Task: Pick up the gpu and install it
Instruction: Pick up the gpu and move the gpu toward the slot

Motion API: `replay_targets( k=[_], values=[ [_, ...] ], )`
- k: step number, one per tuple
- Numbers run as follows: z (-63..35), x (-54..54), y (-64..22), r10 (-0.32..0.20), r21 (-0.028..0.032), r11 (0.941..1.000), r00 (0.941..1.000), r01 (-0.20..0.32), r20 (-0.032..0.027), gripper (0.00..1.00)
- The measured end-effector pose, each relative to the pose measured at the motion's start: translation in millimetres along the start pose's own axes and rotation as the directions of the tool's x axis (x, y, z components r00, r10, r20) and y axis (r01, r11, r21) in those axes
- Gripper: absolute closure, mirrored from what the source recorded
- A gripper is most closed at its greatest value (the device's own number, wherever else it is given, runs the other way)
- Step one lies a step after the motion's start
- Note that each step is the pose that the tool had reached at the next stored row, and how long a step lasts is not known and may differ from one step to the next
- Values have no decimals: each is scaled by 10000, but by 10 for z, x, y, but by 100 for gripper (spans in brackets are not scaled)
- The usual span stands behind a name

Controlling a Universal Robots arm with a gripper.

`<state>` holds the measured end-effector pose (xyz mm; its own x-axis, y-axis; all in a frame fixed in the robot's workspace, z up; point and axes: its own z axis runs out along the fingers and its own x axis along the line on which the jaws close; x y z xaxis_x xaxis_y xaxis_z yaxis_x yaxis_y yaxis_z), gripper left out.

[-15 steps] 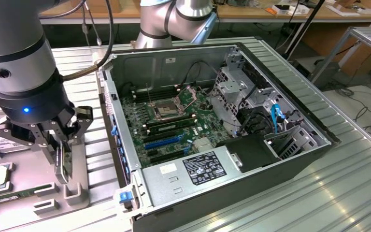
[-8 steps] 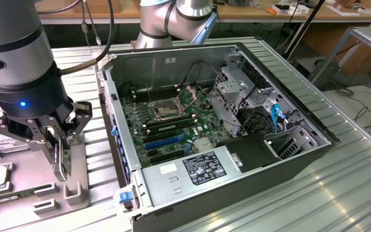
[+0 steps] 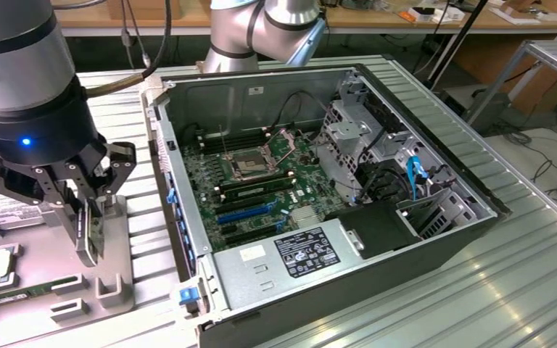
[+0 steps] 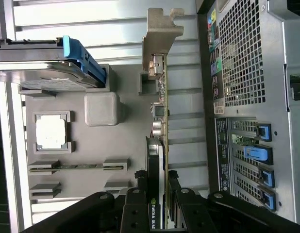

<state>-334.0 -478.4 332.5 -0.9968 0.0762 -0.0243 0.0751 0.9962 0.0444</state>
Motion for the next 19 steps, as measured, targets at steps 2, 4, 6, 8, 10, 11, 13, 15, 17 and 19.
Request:
replay_targets(
  k=[2,4,6,8,10,11,13,15,17,19],
  values=[
    [-36,0,2,0,-1,10000,10000,0,0,73],
    [-181,-4,8,0,0,10000,10000,0,-9,73],
    [-247,-6,11,1,1,10000,10000,-1,-15,73],
    [-308,-7,14,1,1,10000,10000,-1,-19,73],
    [-383,-9,17,1,1,10000,10000,-1,-24,73],
    [-441,-11,20,1,2,10000,10000,-1,-28,73],
    [-510,-12,22,1,2,10000,10000,-1,-32,73],
    [-625,-15,28,2,1,10000,10000,-2,-38,73],
    [-729,-18,32,2,2,10000,10000,-2,-46,73],
    [-862,-21,38,2,1,10000,10000,-2,-54,73]
  ],
)
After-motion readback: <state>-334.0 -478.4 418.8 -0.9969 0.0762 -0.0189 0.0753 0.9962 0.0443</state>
